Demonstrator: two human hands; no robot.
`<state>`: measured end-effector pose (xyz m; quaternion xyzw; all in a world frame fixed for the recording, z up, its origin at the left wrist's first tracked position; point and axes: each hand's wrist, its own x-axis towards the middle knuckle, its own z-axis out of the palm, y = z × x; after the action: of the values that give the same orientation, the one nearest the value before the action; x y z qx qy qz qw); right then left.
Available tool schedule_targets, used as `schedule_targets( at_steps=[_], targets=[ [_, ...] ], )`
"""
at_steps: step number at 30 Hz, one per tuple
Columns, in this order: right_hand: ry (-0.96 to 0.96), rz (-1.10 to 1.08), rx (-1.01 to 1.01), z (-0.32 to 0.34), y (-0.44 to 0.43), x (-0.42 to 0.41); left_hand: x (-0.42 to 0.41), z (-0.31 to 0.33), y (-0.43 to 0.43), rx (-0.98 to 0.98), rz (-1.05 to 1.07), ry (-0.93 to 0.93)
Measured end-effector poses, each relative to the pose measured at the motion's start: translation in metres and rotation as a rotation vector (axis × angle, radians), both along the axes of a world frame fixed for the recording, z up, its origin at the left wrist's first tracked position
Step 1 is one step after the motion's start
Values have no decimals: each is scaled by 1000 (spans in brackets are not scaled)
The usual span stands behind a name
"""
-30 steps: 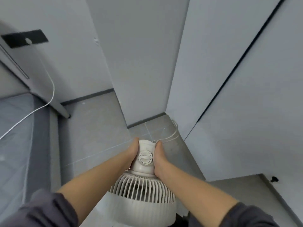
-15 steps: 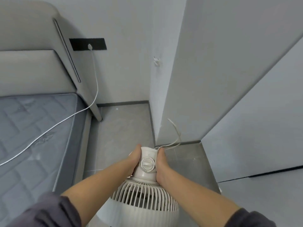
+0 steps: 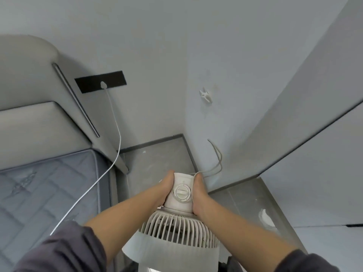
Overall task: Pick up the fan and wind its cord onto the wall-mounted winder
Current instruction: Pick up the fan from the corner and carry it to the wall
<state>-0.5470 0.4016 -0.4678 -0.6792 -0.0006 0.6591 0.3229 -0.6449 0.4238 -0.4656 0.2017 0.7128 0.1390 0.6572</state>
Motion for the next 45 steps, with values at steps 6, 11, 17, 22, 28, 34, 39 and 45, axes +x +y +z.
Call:
schedule_targets(
  at_steps=[6,11,17,22,28,34,39,45],
  targets=[
    [-14,48,21,-8,92,-35,-35,4,88,25,10,9],
    [-8,69,25,-14,180,-55,-56,-1,170,9,56,5],
    [-10,37,22,-25,256,-74,-72,-15,247,-19,113,1],
    [-49,-48,13,-45,299,-87,-86,-38,298,-32,105,11],
    [-88,-113,-38,-65,347,-112,-106,-68,352,-101,52,-25],
    [-99,-176,-63,-91,374,-121,-114,-94,383,-153,-34,-88],
    [-116,-190,-55,-111,391,-124,-112,-112,396,-181,-69,-95],
    [-134,-201,-43,-128,407,-123,-109,-123,412,-167,-72,-122]
  ],
)
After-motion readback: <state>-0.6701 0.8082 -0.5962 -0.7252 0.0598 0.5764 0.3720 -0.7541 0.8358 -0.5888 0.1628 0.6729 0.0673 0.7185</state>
